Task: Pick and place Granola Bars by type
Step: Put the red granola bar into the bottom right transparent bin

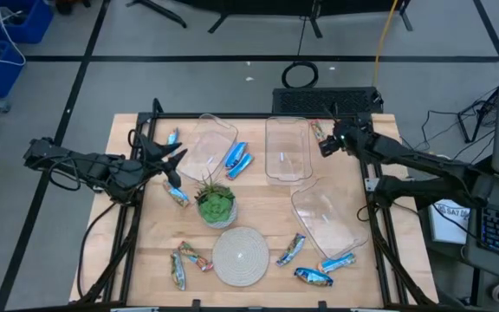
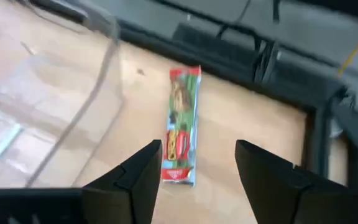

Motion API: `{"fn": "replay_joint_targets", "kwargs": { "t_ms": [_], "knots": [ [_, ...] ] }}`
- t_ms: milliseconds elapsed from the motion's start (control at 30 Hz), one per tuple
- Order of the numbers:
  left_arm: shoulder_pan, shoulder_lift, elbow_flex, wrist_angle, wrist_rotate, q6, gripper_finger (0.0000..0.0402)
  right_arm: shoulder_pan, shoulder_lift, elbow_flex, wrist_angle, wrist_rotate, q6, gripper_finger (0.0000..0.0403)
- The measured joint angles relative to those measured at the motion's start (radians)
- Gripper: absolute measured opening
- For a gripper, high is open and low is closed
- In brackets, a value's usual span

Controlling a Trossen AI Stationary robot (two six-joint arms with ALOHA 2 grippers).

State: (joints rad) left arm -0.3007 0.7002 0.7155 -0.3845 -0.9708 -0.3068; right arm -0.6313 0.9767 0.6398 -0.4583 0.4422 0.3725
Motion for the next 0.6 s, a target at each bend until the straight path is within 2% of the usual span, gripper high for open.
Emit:
{"fn": "replay_joint_targets", "kwargs": {
  "t_ms": [233, 367, 600],
  "knots": [
    [0.000, 0.000, 0.000, 0.000, 0.029, -0.055, 0.0127, -0.098, 0.129, -0.004, 0.149, -0.109, -0.039, 0.0177],
    [0.000, 0.000, 0.000, 0.000, 0.031, -0.055, 0.0127, -0.123, 0.201, -0.004, 0.158, -0.179, -0.036, 0.0184],
    [0.000, 0.000, 0.000, 0.000, 0.063, -0.066, 0.0127, -0.128, 0.306, -0.004, 0.176, -0.186, -0.037, 0.0191]
  ]
}}
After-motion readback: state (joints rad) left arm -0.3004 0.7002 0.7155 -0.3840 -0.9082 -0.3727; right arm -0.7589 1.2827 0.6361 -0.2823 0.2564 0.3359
